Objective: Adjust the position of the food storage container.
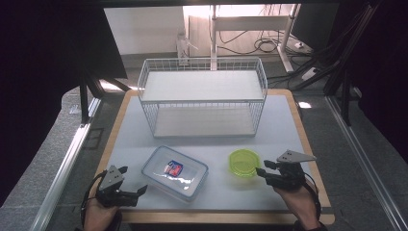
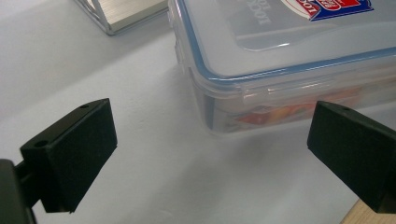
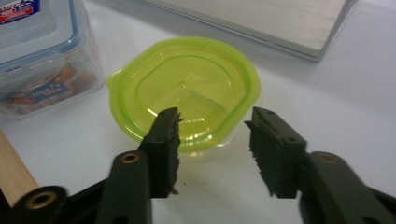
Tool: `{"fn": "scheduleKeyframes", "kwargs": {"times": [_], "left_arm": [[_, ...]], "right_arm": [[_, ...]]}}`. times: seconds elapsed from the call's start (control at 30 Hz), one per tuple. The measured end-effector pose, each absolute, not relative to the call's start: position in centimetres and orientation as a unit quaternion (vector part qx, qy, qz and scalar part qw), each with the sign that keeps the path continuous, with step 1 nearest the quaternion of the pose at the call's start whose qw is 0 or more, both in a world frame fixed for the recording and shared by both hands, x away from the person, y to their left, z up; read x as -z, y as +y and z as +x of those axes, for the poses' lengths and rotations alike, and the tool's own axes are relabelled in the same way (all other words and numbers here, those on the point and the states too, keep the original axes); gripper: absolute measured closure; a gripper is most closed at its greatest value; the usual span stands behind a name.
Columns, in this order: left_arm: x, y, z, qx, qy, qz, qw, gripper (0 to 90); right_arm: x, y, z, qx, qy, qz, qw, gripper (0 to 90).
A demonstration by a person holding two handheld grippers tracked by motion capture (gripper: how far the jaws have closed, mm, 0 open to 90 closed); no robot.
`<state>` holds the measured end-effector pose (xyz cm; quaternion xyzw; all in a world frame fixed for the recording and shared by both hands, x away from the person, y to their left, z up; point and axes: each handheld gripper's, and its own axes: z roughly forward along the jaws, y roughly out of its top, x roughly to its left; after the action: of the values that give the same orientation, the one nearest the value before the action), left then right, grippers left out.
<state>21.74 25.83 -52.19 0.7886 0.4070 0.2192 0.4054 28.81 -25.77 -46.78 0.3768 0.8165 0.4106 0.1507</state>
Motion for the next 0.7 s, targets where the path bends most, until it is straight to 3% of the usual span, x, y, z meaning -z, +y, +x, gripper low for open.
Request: {"fn": "scheduleKeyframes", "kwargs": {"times": [0.03,0.07,0.33,0.7], "left_arm": [[52.2,25.8,21.7,-0.219,0.407,0.789,0.405,1.7],[52.2,25.8,21.7,-0.219,0.407,0.788,0.406,1.7],[52.2,25.9,21.8,-0.217,0.411,0.787,0.405,2.1],[52.2,25.9,21.9,-0.215,0.412,0.788,0.405,2.2]], "right_arm": [[46.8,-25.8,28.8,-0.411,0.817,0.377,0.151,55.3],[46.6,-25.4,29.1,-0.407,0.822,0.370,0.148,61.5],[46.1,-23.9,30.3,-0.399,0.832,0.362,0.134,84.8],[45.9,-20.5,32.0,-0.409,0.835,0.350,0.114,89.5]]}}
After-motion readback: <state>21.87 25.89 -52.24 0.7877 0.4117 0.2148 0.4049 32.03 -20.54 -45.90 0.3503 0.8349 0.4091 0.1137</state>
